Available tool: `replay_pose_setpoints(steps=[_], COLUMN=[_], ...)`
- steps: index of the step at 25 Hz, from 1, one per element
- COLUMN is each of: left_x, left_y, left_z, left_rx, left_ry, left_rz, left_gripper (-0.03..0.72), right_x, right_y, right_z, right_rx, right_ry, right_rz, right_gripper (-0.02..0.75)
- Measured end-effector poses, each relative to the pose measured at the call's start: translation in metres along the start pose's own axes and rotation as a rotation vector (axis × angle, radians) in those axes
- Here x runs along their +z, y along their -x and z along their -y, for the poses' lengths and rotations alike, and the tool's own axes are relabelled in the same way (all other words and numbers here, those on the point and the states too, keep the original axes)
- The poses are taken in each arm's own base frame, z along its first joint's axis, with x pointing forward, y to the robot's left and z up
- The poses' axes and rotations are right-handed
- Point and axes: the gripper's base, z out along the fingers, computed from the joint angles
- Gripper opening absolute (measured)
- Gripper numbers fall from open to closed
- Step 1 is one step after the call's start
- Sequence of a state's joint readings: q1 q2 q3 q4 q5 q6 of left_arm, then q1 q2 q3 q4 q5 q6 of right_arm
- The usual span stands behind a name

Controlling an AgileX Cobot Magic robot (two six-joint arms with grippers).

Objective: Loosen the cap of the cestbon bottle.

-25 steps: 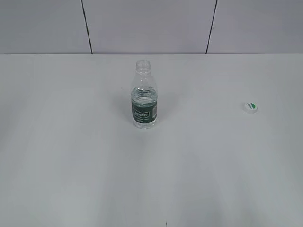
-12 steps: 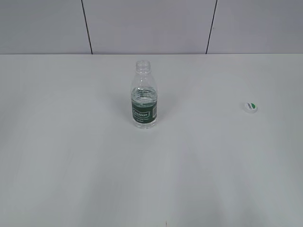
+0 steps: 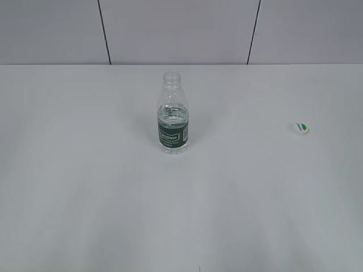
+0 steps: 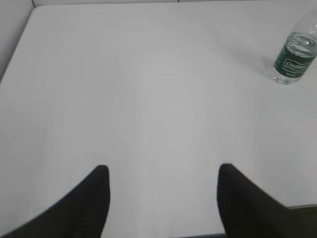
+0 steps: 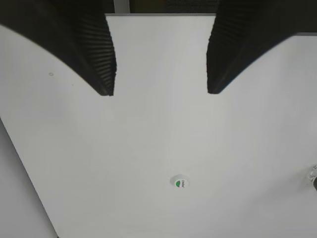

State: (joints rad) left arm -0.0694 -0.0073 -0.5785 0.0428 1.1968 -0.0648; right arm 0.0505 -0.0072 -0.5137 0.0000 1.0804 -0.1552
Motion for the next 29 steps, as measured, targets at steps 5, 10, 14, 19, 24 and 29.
replay_pose_setpoints(steps=[5,10,14,19,24,29], left_x=[0.0094,0.0125,0.0125,0.0125,0.0125,0.0125], left_y=[0.0017,0.0025,0.0027,0.0027,0.0027,0.0027], left_z=[0.0012,-0.0011,-0.0012,-0.0011,-0.0010,-0.0010], left_rx=[-0.001,0.017,0.019,0.018,0.020,0.020], left_ry=[-0.011,0.016,0.017,0.016,0.016,0.015], left_rz=[0.052,0.073,0.075,0.075,0.075,0.075], left_gripper=[0.428,0.428,0.427,0.411,0.408,0.406], right_x=[0.0000,0.0000,0.0000,0.0000,0.0000,0.0000], right_y=[0.0000,0.0000,0.0000,0.0000,0.0000,0.0000], right_z=[0.0000,0.0000,0.0000,0.0000,0.0000,0.0000], right_rx=[0.000,0.000,0.000,0.000,0.000,0.000], right_ry=[0.000,0.000,0.000,0.000,0.000,0.000], right_rz=[0.000,0.000,0.000,0.000,0.000,0.000], right_gripper=[0.447,0.447,0.447,0.447,0.447,0.447])
